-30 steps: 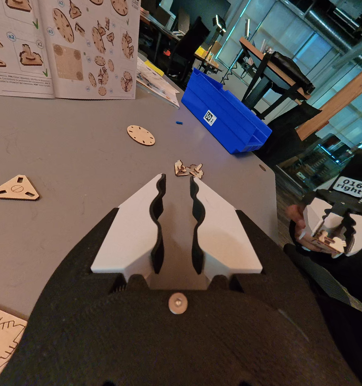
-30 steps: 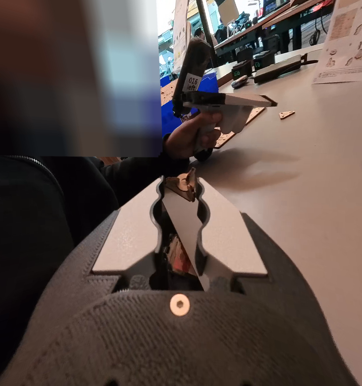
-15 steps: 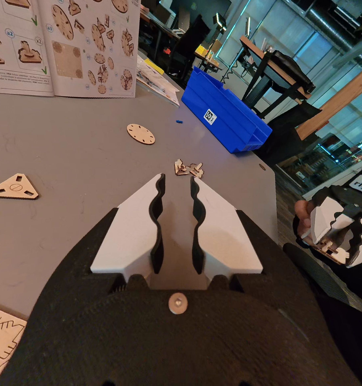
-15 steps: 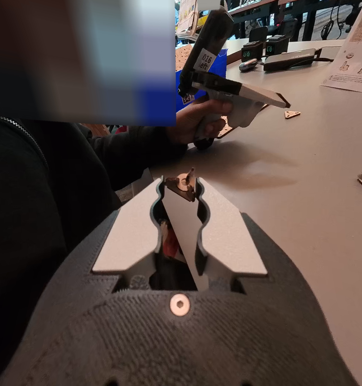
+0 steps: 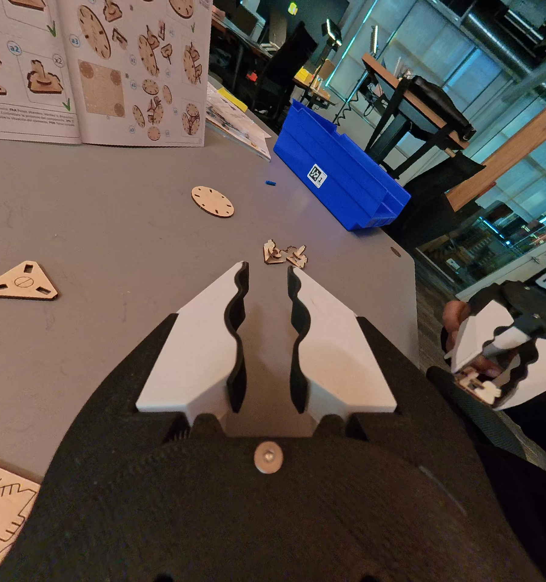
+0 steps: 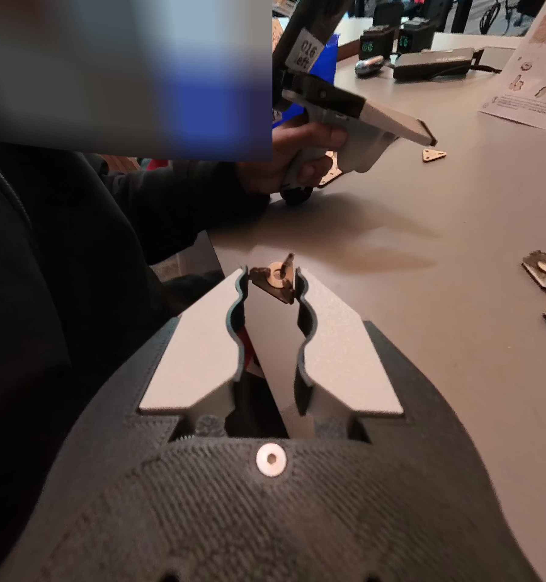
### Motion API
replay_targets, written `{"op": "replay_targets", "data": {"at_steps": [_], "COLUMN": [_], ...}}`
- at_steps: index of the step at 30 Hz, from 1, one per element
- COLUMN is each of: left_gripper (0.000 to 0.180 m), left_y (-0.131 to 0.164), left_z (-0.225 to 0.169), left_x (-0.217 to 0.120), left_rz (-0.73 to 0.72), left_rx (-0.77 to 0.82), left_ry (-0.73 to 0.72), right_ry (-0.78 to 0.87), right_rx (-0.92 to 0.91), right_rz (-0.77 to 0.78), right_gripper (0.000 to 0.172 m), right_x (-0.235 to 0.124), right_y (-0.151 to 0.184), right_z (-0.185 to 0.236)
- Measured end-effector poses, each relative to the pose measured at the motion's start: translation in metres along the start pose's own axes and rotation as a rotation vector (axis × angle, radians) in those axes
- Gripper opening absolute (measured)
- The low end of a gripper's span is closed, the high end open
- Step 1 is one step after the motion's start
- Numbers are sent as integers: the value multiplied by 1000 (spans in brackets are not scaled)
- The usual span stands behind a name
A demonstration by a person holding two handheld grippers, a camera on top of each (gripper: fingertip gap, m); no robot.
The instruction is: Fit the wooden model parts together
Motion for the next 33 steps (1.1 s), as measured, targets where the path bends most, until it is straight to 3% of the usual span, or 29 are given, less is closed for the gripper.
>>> {"op": "replay_targets", "data": {"at_steps": [9,16,20,24,27,31,33], "left_gripper": [24,24,24,24,24,24,23], "left_y": [0,0,0,1,1,1,0], "left_z": [0,0,0,-1,-1,0,0], "left_x": [0,0,0,0,1,0,0], "left_rz": [2,1,2,3,6,4,-2], "left_rx": [2,3,3,7,9,9,14], "left_ry": [0,0,-2,-1,-2,-6,-9], "right_ry": [370,640,656,647,608,534,519], "right_rx": [-56,31,71,122,163,229,251], "right_rz": [363,435,404,364,318,234,227], "right_gripper": [28,29,46,45,39,6,4], "right_x": [-2,-25,-30,-39,-41,-42,-43], "right_y": [46,61,60,61,61,56,57], "right_z": [-54,-94,-96,-94,-93,-92,-94]}}
Point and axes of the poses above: each gripper's, where its closed fingertips meet, x out along the fingers, y out of its underside, z = x × y across the jaws, the point moved 1 cm from there along -x, back along the fingers, and after that the axes turned 7 degrees about -y, right-handed, at the moved point
